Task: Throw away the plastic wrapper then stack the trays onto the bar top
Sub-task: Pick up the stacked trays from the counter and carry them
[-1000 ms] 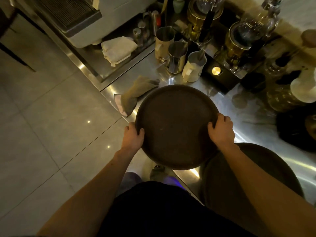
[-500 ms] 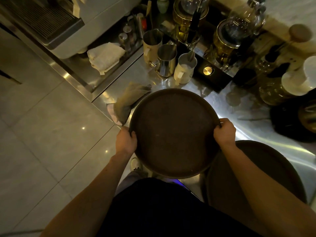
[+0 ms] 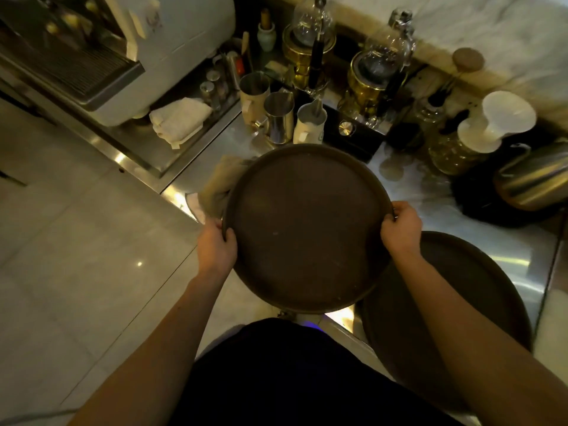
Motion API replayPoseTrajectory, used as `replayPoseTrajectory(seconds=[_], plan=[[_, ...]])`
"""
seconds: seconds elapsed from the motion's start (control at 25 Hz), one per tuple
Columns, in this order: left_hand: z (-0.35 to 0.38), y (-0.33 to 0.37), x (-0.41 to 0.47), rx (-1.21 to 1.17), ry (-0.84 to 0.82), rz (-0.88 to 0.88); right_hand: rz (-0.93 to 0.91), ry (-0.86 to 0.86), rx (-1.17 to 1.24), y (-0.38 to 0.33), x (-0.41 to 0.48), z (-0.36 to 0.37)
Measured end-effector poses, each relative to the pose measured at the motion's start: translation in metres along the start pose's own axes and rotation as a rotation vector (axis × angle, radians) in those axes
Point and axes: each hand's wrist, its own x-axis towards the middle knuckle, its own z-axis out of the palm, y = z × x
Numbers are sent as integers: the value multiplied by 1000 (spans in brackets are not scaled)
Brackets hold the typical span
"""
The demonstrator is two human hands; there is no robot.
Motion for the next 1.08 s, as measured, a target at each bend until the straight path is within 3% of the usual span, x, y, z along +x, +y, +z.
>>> replayPoseTrajectory(seconds=[0.4,0.6,1.08], plan=[[-17,-20,-38,-164,-28,141,157,175,37,41,-141,-35],[3,-19,-79,-193,-163,244,230,292,-21,88,-211,-69],[71,39,-139,-55,-377,365,398,433,-65,176,-241,-124]])
